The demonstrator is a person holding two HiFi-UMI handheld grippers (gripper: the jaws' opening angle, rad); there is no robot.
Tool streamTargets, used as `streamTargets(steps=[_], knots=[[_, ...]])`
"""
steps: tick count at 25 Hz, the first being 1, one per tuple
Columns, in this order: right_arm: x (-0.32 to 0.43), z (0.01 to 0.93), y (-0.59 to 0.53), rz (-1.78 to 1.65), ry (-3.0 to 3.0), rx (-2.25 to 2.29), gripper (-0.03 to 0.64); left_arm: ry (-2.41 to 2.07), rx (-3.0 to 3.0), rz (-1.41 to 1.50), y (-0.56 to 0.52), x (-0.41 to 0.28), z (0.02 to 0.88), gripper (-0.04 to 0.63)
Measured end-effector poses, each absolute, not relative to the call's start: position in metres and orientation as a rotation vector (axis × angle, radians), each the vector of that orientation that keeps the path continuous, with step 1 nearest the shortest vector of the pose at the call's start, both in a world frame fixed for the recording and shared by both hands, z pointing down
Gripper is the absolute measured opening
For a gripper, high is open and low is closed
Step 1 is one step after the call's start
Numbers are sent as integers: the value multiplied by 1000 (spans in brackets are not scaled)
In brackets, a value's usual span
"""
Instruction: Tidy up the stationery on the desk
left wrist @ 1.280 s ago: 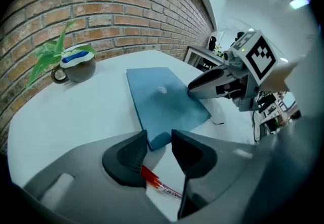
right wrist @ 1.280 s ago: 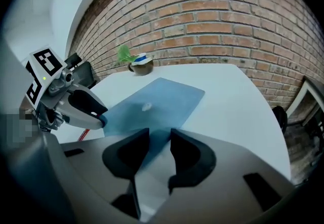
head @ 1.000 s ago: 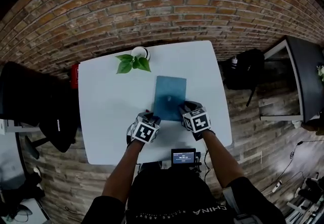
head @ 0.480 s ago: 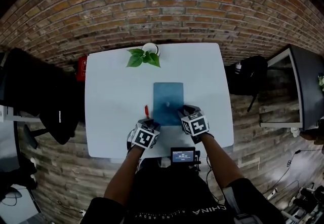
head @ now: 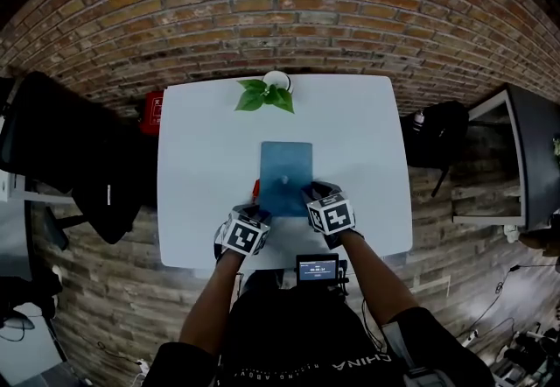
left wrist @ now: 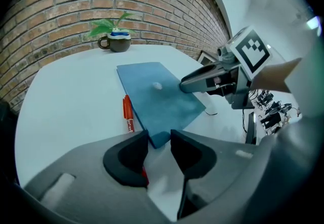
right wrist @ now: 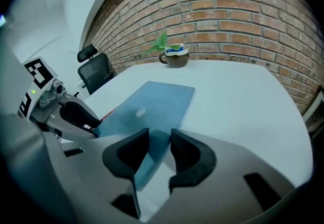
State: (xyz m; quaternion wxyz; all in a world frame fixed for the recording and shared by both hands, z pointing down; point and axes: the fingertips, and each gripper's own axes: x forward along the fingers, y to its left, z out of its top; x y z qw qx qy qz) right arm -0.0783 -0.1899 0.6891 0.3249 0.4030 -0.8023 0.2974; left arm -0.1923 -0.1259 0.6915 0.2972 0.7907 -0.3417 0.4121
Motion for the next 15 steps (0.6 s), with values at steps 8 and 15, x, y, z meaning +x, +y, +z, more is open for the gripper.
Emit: streamTargets(steps=[8,15], knots=[[-105,688,-197,758,-2106,1043,140,-902,2069,1074,-124,-215,693,147],[-107,689,-196,755,-2105,1052,141,-927,2065,1076,-122,-216,692,147]])
